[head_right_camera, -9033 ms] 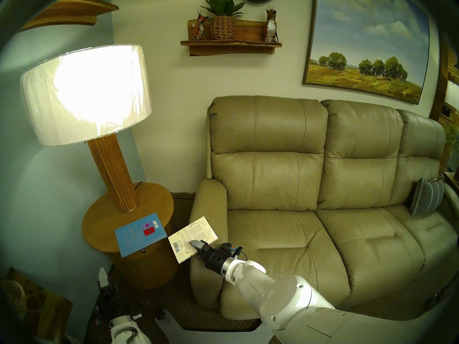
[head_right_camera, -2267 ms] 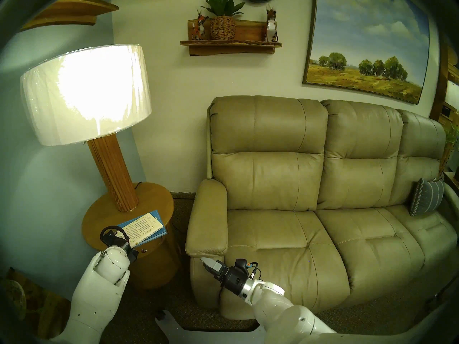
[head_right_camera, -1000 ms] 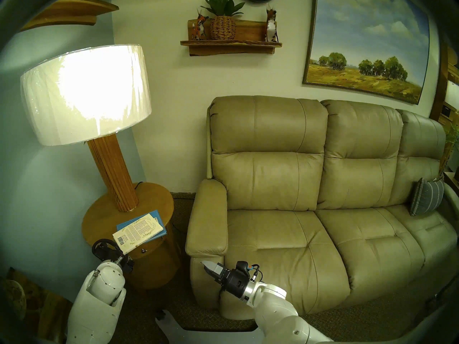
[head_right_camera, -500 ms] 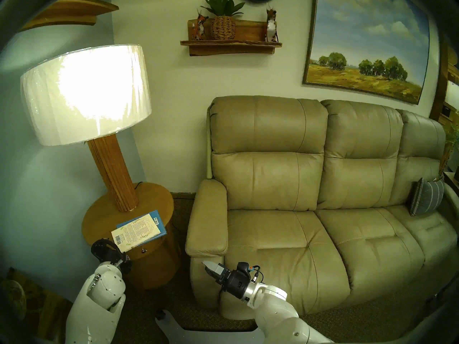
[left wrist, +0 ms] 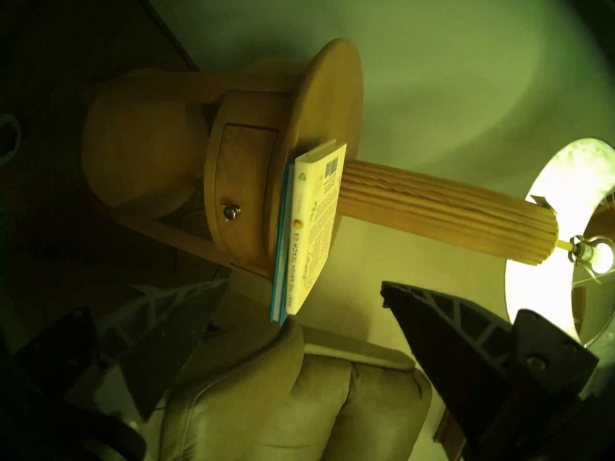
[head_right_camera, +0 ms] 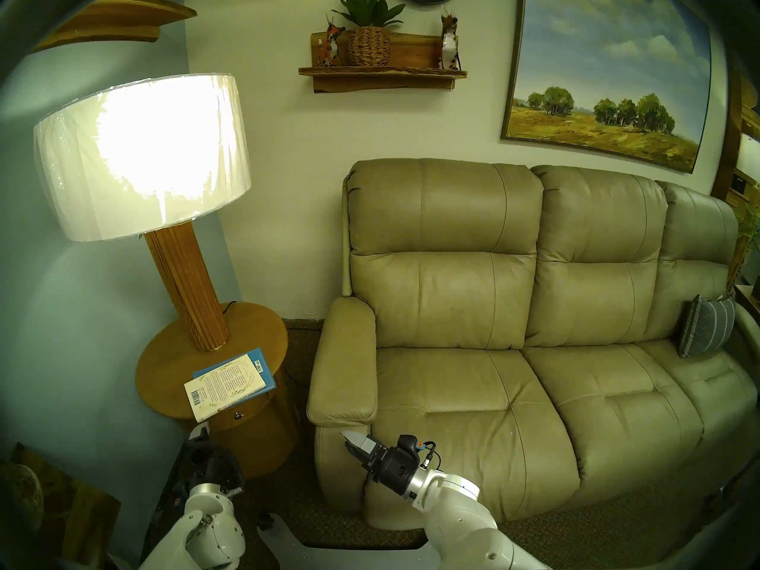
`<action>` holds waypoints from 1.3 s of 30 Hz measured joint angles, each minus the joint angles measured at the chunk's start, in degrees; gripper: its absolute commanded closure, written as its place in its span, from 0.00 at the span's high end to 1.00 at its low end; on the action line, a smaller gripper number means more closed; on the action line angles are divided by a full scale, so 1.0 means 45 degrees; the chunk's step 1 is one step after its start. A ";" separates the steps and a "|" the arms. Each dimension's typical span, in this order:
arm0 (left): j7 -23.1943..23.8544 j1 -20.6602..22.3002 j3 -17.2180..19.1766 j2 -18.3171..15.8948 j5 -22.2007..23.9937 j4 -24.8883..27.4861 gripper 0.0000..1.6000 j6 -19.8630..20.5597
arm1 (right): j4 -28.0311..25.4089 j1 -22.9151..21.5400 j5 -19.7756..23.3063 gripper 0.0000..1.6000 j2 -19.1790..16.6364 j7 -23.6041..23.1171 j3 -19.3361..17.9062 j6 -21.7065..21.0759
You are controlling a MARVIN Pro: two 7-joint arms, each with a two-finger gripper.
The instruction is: Move books from sofa to side table
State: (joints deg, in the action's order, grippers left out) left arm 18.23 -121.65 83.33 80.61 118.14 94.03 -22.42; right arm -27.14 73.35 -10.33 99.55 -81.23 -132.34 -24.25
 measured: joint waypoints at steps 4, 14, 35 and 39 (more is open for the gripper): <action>0.0832 -0.0423 -0.0347 0.0064 -0.1029 -0.0390 1.00 -0.0326 | -0.0232 -0.0019 0.0051 1.00 0.0001 0.0172 -0.0097 -0.0185; 0.2820 -0.0575 -0.0955 0.0402 -0.2591 -0.2124 1.00 -0.1655 | -0.0774 -0.0011 0.0035 1.00 -0.0004 0.0732 0.0038 -0.0737; 0.7162 0.0715 -0.0680 0.1070 -0.2675 -0.5063 1.00 -0.3316 | -0.1284 0.0129 0.0227 1.00 -0.0068 0.1548 0.0679 -0.1516; 0.7996 0.0937 -0.0672 0.1134 -0.2342 -0.5507 1.00 -0.3384 | -0.1346 0.0166 0.0356 1.00 -0.0090 0.1651 0.0832 -0.1615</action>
State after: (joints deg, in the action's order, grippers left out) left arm 54.21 -117.43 80.31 85.72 107.60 69.25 -37.64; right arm -33.20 74.09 -8.73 99.15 -73.80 -128.60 -31.52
